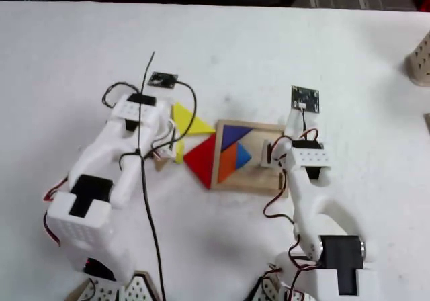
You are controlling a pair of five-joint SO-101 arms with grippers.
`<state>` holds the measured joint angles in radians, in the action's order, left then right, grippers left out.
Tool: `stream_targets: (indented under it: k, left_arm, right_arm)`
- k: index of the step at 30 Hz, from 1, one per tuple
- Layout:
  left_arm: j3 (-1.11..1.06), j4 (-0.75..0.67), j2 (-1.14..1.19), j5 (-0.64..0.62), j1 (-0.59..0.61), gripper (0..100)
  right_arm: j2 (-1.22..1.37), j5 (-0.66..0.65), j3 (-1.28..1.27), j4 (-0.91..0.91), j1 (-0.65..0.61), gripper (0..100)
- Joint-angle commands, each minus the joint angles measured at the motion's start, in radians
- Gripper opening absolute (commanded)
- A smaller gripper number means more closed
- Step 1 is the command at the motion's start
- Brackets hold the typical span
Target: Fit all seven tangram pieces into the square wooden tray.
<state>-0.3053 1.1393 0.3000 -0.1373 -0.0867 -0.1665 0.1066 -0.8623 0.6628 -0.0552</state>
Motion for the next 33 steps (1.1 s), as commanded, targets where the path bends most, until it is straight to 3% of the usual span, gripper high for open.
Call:
stream_targets:
  k: [1, 4, 10, 14, 20, 26, 33]
  left_arm:
    - [-0.043, 0.014, -0.108, 0.011, -0.038, 30]
    - [-0.094, 0.0, -0.179, -0.009, -0.038, 30]
    - [-0.137, -0.075, -0.189, -0.258, -0.035, 30]
    - [-0.124, -0.075, -0.125, -0.348, -0.036, 30]
    - [-0.046, -0.025, -0.05, -0.359, -0.019, 30]
    - [-0.031, -0.028, -0.038, -0.351, -0.018, 20]
    - [-0.002, -0.021, -0.038, -0.351, 0.033, 15]
  right_arm:
    - [-0.025, 0.009, 0.012, 0.004, 0.012, 1.7]
    - [-0.024, 0.008, 0.012, 0.004, 0.012, 1.7]
    - [-0.024, 0.008, 0.012, 0.004, 0.012, 1.7]
    - [-0.024, 0.008, 0.012, 0.004, 0.012, 1.7]
    - [-0.024, 0.008, 0.012, 0.004, 0.012, 1.7]
    - [-0.024, 0.008, 0.012, 0.004, 0.012, 1.7]
    - [-0.024, 0.008, 0.012, 0.004, 0.012, 1.7]
